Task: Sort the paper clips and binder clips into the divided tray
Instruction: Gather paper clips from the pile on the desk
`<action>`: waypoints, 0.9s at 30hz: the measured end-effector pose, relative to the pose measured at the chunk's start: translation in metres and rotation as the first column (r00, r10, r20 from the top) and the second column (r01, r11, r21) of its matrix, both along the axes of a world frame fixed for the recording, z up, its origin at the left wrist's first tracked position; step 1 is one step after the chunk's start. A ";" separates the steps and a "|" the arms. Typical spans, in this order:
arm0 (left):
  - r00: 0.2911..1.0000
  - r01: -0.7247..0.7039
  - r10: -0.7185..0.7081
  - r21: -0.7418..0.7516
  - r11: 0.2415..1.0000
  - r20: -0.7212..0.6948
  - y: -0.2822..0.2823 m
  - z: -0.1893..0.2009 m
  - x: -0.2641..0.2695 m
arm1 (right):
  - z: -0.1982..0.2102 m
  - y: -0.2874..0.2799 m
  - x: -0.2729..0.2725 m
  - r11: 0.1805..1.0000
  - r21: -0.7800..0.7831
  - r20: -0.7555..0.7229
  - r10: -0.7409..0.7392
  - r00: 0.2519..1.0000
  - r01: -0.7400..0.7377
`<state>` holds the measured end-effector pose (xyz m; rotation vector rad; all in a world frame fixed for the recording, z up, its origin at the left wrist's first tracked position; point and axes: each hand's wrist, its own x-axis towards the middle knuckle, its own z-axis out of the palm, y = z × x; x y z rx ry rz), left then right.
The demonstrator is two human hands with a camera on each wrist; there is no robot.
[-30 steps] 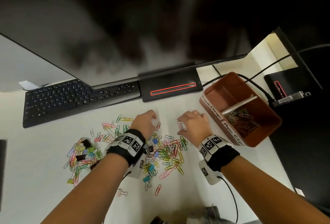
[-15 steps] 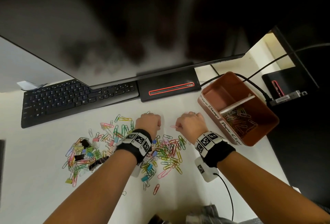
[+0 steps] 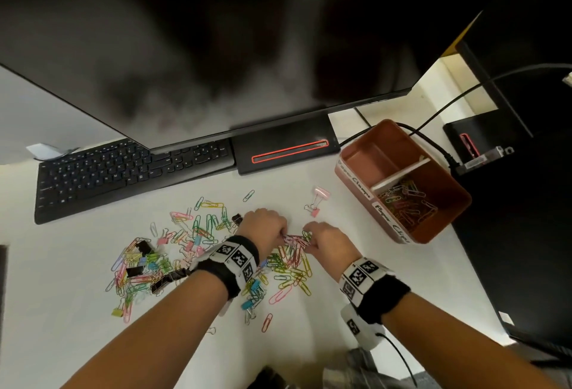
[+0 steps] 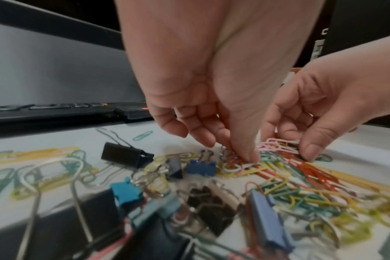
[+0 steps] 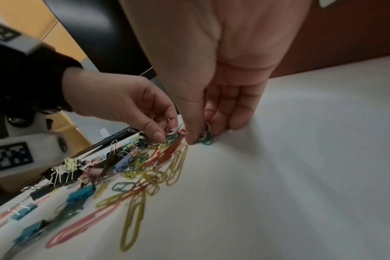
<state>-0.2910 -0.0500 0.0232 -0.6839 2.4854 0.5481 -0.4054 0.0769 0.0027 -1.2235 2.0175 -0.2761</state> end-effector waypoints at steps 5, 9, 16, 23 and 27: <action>0.999 -0.043 0.043 -0.018 0.999 -0.001 -0.004 -0.005 -0.002 | -0.010 -0.006 -0.002 0.999 -0.011 -0.082 0.043 0.996 -0.044; 1.000 -0.023 0.023 -0.016 1.000 0.015 -0.005 -0.005 -0.002 | -0.011 -0.006 -0.005 0.995 -0.004 -0.118 0.100 0.988 -0.101; 0.974 -0.184 0.201 0.159 0.970 -0.102 -0.012 0.003 0.007 | -0.010 -0.003 -0.003 0.989 -0.017 -0.195 0.141 0.971 -0.147; 0.845 -0.372 0.472 0.361 0.855 -0.250 -0.013 0.021 0.018 | -0.002 -0.003 0.000 0.988 0.017 -0.170 0.154 0.973 -0.153; 0.791 -0.373 0.542 0.478 0.795 -0.285 -0.008 0.041 0.008 | 0.021 0.000 -0.007 0.993 -0.015 -0.123 0.111 0.986 -0.113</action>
